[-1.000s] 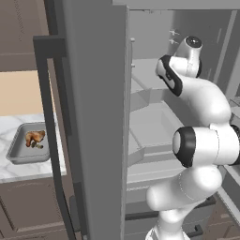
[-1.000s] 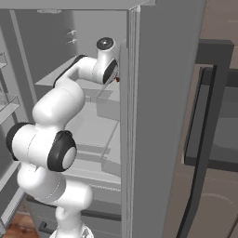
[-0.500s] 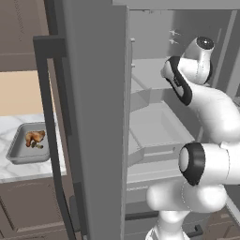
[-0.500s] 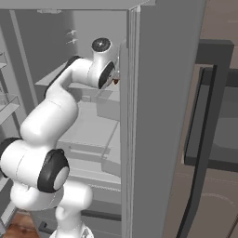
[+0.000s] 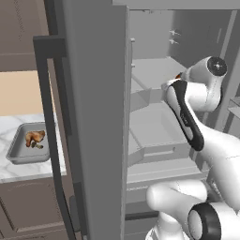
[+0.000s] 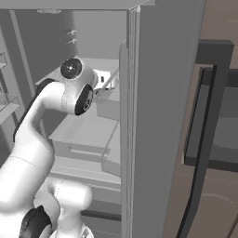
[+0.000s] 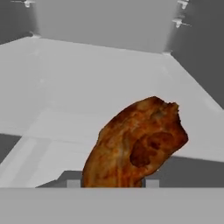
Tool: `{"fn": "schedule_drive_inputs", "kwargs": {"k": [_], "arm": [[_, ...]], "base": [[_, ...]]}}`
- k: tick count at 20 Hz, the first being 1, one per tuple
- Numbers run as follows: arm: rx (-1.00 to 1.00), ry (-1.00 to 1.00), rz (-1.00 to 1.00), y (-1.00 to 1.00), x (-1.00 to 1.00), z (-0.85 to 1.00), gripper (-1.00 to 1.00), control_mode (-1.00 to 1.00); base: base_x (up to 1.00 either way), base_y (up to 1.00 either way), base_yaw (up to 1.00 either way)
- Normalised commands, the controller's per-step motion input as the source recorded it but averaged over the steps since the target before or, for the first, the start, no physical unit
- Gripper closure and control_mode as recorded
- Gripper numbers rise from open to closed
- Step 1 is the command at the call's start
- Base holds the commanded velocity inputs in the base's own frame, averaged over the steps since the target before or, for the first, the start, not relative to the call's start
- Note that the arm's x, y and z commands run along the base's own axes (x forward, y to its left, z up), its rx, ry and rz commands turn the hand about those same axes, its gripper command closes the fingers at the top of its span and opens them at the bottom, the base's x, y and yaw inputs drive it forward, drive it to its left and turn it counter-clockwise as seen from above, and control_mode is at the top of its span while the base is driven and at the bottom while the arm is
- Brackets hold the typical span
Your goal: Place one mushroom and one chicken drumstick in each tupperware on the nearby counter, to pack two identical lunches.
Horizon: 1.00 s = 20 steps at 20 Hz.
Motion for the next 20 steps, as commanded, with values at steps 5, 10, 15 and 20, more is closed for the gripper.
{"fn": "schedule_drive_inputs", "kwargs": {"k": [5, 10, 15, 20], "arm": [[-0.06, -0.17, 0.09, 0.37, -0.99, 0.00, 1.00, -1.00], [-0.07, -0.06, 0.06, 0.26, -0.87, 0.00, 1.00, -1.00], [-0.12, 0.04, 0.00, 0.13, -0.89, 0.05, 1.00, -1.00], [-0.06, 0.07, 0.00, 0.01, -0.41, 0.05, 1.00, 1.00]], "base": [[0.00, 0.00, 0.00], [0.00, 0.00, 0.00], [0.00, 0.00, 0.00], [-0.24, 0.00, 0.00]]}}
